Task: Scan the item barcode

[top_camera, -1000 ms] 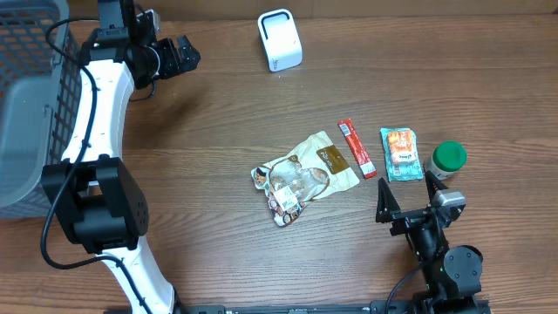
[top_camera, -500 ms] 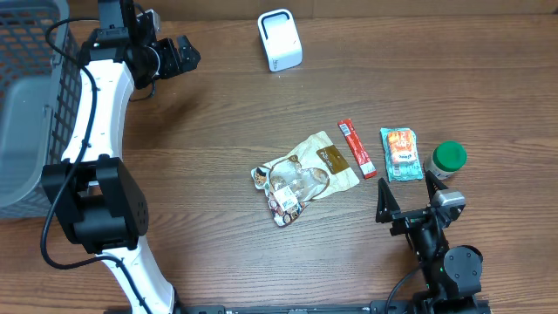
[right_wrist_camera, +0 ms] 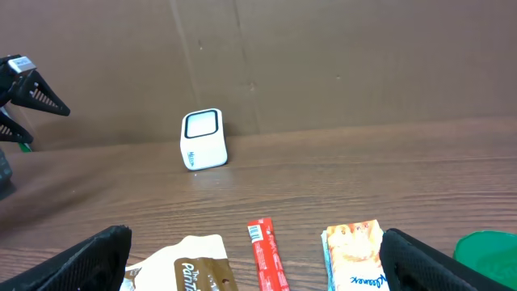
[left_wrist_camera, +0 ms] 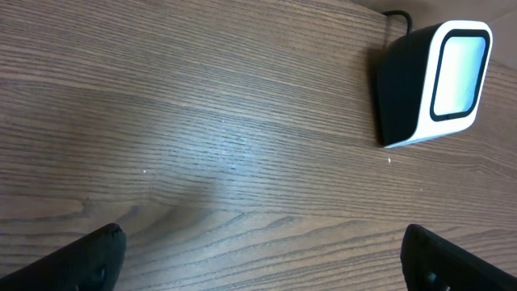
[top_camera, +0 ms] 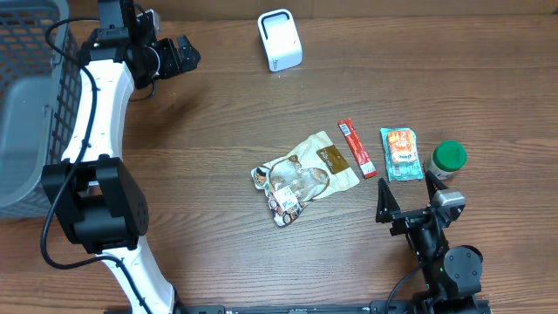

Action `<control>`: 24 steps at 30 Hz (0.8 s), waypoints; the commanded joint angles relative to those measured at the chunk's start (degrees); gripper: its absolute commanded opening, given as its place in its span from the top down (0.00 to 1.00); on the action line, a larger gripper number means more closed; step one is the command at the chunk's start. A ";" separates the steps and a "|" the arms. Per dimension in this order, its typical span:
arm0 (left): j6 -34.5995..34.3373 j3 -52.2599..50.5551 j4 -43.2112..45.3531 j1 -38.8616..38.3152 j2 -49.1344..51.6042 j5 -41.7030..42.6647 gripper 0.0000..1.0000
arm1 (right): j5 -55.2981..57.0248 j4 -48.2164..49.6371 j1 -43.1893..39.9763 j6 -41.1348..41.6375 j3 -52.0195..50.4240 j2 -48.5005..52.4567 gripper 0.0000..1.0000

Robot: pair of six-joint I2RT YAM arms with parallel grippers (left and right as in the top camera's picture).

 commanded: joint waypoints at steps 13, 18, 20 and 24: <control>-0.31 0.33 0.00 -5.55 -31.28 -0.11 0.00 | 0.28 0.04 -0.15 -0.42 -0.61 -0.52 0.00; -0.31 0.33 0.00 -5.55 -41.79 -0.11 0.00 | 0.28 0.04 -0.17 -0.42 -0.61 -0.52 0.00; -0.31 0.33 -0.02 -5.55 -45.33 -0.11 0.00 | 0.28 0.04 -0.15 -0.42 -0.61 -0.52 0.00; -0.31 0.33 -0.02 -5.55 -50.01 -0.11 0.00 | 0.28 0.04 -0.15 -0.42 -0.61 -0.52 0.00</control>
